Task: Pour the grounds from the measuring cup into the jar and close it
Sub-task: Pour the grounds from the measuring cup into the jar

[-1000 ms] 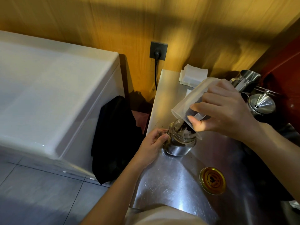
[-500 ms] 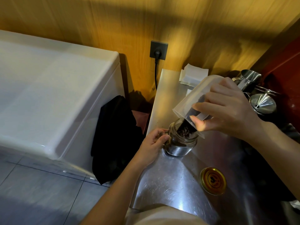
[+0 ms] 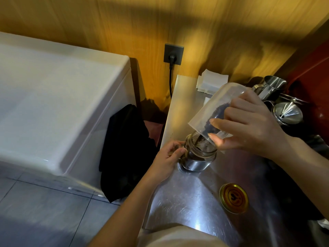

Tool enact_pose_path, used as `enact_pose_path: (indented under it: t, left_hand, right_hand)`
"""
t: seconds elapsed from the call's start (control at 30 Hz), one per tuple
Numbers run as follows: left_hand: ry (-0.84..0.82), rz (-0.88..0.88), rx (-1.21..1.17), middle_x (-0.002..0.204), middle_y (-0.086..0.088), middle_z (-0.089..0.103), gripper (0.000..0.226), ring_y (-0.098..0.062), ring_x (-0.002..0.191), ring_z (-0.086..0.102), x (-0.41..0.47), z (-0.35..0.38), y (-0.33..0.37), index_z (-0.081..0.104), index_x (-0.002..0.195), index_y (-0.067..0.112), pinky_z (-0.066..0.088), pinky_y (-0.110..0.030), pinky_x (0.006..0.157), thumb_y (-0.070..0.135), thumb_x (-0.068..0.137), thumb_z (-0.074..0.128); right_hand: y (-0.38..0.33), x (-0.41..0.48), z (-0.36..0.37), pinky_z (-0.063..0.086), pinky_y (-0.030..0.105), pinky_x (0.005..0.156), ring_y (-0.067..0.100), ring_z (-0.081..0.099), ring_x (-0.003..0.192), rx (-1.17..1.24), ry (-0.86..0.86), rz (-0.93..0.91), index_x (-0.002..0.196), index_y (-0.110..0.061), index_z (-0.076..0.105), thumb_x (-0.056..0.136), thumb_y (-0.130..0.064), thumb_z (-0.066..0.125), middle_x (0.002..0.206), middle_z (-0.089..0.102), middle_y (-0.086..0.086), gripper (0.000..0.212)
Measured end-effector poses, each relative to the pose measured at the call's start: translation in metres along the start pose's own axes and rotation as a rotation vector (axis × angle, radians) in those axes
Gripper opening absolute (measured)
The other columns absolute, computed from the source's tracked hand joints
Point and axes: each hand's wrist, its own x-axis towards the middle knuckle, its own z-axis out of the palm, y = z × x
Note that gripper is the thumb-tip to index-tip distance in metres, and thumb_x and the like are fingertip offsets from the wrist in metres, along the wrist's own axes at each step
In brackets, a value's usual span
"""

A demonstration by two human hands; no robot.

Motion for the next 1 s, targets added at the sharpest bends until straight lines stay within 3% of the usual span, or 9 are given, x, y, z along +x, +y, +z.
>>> enact_pose_path:
  t: [0.4,0.57,0.87,1.0]
  left_hand:
    - [-0.013,0.01,-0.015,0.083,0.01,0.061,0.019,0.009,0.073,0.058,-0.0003,-0.0013,0.001,0.058,0.084,0.028,0.044,-0.004,0.063,0.012,0.092,0.052]
    - [-0.021,0.014,-0.003,0.087,0.009,0.061,0.008,0.01,0.075,0.058,0.0014,-0.0028,-0.0027,0.06,0.09,0.017,0.044,-0.003,0.064,0.016,0.092,0.052]
    - [-0.013,0.007,-0.017,0.089,0.004,0.06,0.016,0.006,0.078,0.058,0.0023,-0.0019,-0.0068,0.061,0.084,0.034,0.046,-0.007,0.068,0.021,0.091,0.054]
    - [-0.019,-0.026,-0.073,0.087,0.004,0.061,0.007,-0.006,0.085,0.06,0.0022,0.0006,-0.0071,0.063,0.085,0.032,0.048,-0.018,0.076,0.03,0.086,0.056]
  right_hand:
    - [-0.0019,0.0006,0.0003,0.044,0.037,0.053,0.023,0.049,0.046,-0.005,0.006,-0.024,0.061,0.001,0.067,0.081,-0.017,0.065,0.05,0.053,0.011,0.027]
    - [-0.0018,0.0013,-0.0002,0.039,0.037,0.055,0.024,0.05,0.047,-0.02,-0.003,-0.04,0.062,0.0,0.068,0.082,-0.018,0.065,0.051,0.054,0.011,0.027]
    - [-0.0049,0.0006,-0.0039,0.038,0.036,0.059,0.023,0.05,0.054,-0.019,-0.024,-0.11,0.065,-0.001,0.07,0.083,-0.02,0.065,0.054,0.057,0.009,0.027]
    - [-0.0068,-0.0003,-0.0057,0.038,0.035,0.063,0.021,0.045,0.061,-0.035,-0.03,-0.152,0.067,-0.002,0.071,0.083,-0.021,0.066,0.054,0.056,0.007,0.025]
